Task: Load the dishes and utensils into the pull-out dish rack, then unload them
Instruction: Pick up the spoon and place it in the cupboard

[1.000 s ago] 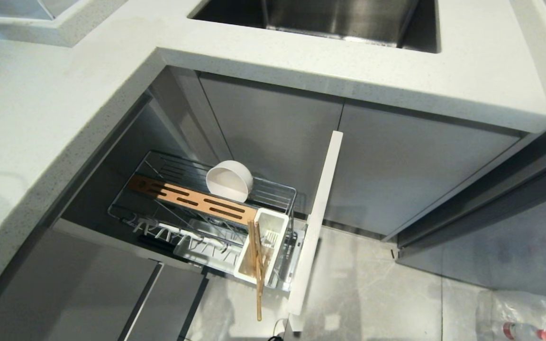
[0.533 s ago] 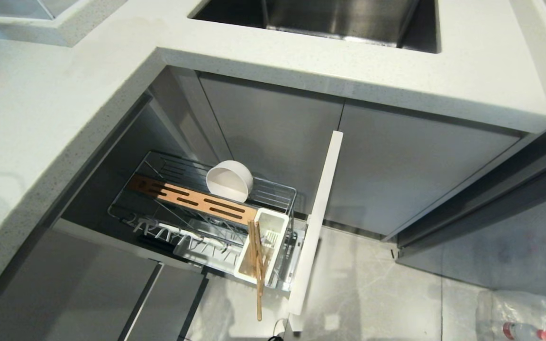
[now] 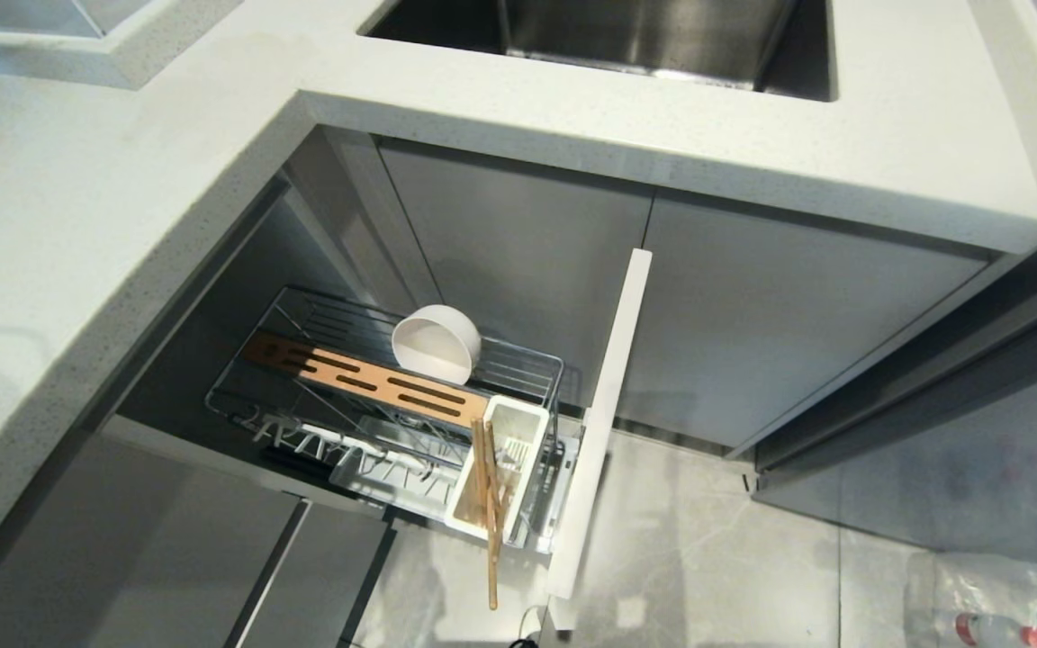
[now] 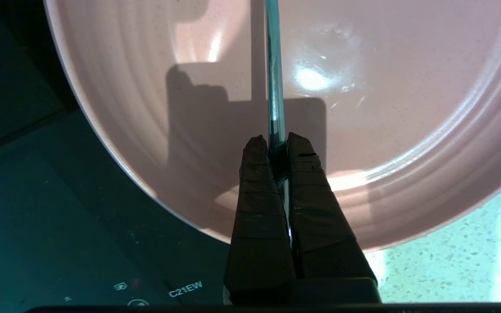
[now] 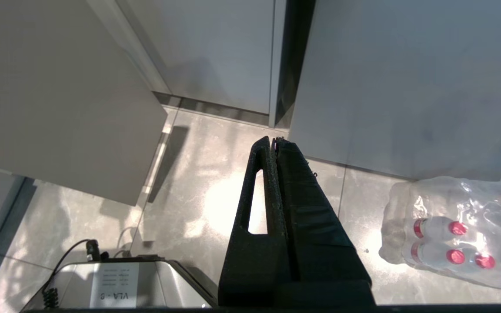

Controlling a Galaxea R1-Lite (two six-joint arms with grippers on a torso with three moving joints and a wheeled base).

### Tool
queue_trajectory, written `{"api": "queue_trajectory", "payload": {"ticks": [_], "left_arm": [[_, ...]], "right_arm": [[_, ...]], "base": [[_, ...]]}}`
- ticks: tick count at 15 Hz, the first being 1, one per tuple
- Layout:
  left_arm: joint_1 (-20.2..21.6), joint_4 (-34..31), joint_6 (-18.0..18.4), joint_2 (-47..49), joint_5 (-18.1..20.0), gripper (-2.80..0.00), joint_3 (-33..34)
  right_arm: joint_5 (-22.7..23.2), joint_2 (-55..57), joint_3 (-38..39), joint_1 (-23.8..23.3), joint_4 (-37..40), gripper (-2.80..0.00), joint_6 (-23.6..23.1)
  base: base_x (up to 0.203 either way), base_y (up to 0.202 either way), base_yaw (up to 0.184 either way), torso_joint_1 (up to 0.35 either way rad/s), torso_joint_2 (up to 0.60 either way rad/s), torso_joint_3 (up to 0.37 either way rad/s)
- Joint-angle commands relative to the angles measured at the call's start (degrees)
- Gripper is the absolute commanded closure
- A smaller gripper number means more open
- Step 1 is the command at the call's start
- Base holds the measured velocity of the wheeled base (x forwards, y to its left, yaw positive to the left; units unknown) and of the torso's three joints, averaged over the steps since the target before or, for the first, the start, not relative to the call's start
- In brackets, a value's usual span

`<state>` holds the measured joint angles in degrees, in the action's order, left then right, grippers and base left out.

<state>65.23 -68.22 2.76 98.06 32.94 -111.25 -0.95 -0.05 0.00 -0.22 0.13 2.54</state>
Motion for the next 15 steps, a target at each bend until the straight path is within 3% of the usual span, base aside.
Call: {"api": "queue_trajectory", "payload": {"ticks": [1,9,13,15], "left_arm": [[-0.02,-0.32,0.06,-0.24,0.18,0.00,-0.02],[-0.02,-0.84,-0.62,-6.96,0.76,0.00,0.09],[-0.25,-0.73,-0.80,-13.65,3.10,0.00,1.58],[-1.87,-0.44,-2.99,-16.34,4.72,0.00,1.92]], "right_arm": [[-0.01,0.05,0.09,0.03,-0.04,0.00,0.01],[-0.01,0.05,0.09,0.04,-0.03,0.00,0.01],[-0.01,0.05,0.09,-0.04,-0.05,0.00,0.01],[-0.01,0.05,0.09,-0.04,-0.05,0.00,0.01]], "base": [[0.000,0.000,0.000,0.000,0.00,0.000],[0.000,0.000,0.000,0.000,0.00,0.000],[0.000,0.000,0.000,0.000,0.00,0.000],[0.000,0.000,0.000,0.000,0.00,0.000]]}}
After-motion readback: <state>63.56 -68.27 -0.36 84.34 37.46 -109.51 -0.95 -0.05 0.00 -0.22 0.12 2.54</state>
